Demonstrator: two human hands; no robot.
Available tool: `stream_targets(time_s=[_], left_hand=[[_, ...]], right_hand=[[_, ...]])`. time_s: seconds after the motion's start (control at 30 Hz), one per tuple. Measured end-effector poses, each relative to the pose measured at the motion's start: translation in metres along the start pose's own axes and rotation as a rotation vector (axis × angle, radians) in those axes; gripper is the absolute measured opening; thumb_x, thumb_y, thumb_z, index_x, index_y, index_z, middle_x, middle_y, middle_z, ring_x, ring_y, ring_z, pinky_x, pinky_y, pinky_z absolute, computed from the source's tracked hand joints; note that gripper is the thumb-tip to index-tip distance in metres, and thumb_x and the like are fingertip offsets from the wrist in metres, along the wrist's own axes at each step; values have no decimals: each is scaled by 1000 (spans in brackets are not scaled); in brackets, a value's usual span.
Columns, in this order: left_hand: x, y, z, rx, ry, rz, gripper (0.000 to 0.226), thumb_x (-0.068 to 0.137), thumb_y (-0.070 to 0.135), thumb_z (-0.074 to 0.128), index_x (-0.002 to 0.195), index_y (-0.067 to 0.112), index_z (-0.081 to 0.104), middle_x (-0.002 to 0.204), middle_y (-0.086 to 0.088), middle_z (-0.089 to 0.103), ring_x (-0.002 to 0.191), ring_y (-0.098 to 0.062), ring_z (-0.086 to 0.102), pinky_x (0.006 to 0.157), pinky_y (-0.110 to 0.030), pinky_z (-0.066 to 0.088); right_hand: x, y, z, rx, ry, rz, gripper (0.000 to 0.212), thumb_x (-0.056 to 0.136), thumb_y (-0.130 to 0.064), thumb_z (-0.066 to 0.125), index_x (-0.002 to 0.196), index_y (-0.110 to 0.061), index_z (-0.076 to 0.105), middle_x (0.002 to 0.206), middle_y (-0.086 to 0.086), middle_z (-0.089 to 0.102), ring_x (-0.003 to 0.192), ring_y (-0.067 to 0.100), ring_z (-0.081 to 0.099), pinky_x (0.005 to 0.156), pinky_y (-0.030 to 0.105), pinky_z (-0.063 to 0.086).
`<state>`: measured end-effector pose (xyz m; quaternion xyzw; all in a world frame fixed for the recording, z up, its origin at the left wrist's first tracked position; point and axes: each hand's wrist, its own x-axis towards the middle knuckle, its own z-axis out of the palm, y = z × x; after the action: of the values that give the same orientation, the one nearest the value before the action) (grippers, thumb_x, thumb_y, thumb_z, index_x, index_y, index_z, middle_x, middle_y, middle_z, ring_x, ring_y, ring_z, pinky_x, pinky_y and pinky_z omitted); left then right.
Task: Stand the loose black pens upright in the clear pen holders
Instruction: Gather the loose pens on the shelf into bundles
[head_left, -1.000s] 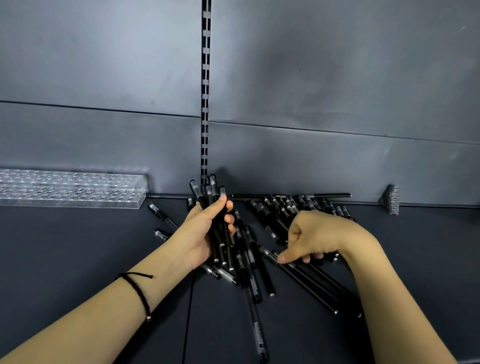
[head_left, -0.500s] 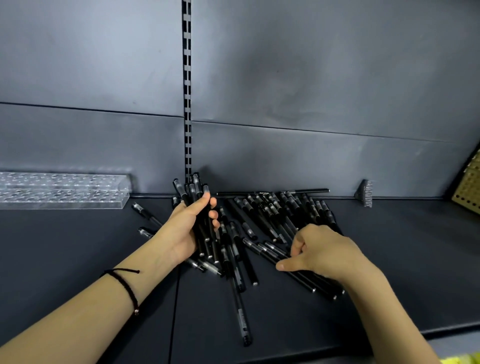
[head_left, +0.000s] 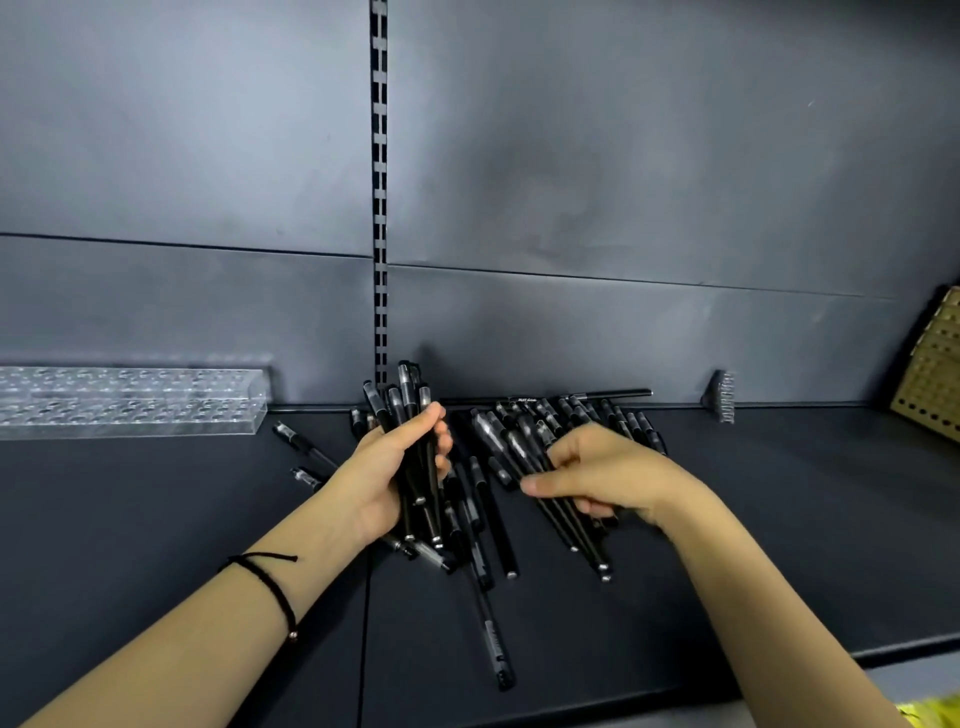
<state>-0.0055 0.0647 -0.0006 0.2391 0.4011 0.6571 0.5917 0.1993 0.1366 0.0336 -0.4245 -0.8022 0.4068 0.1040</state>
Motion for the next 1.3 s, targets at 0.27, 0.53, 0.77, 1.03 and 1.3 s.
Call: stream_targets(time_s=[0.27, 0.53, 0.77, 1.03, 1.3], left_hand=[[-7, 0, 4, 80, -176, -126, 44, 94, 32, 55, 119, -3, 64, 116, -23, 68, 104, -32, 69, 84, -40, 59], [-7, 6, 2, 161, -128, -24, 36, 80, 35, 68, 101, 6, 68, 78, -5, 66, 61, -12, 62, 57, -24, 55], [-2, 11, -5, 136, -123, -3, 29, 72, 17, 73, 100, 11, 71, 70, -2, 62, 57, -12, 58, 54, -23, 53], [6, 11, -10, 36, -101, -79, 13, 73, 21, 74, 74, 17, 61, 65, 2, 46, 46, -9, 44, 44, -20, 43], [2, 12, -6, 60, -108, -87, 29, 83, 46, 63, 83, 17, 55, 63, 6, 43, 43, -6, 36, 40, -18, 35]], right_hand=[[40, -46, 17, 552, 35, -167, 12, 88, -13, 68, 86, -2, 67, 61, 4, 66, 44, 7, 52, 39, 15, 39], [59, -58, 21, 188, 62, -133, 34, 87, -42, 67, 65, -22, 51, 46, -18, 46, 49, 1, 39, 52, 19, 30], [69, -10, 7, 156, 312, -121, 26, 91, -36, 65, 85, -11, 72, 68, -5, 62, 56, 7, 49, 47, 15, 36], [75, 3, 11, -373, 335, 47, 23, 75, -36, 79, 87, -25, 64, 83, -9, 61, 87, 15, 63, 82, 35, 54], [69, -2, 14, -426, 311, 53, 19, 74, -40, 79, 82, -28, 66, 80, -13, 61, 78, 11, 62, 76, 30, 53]])
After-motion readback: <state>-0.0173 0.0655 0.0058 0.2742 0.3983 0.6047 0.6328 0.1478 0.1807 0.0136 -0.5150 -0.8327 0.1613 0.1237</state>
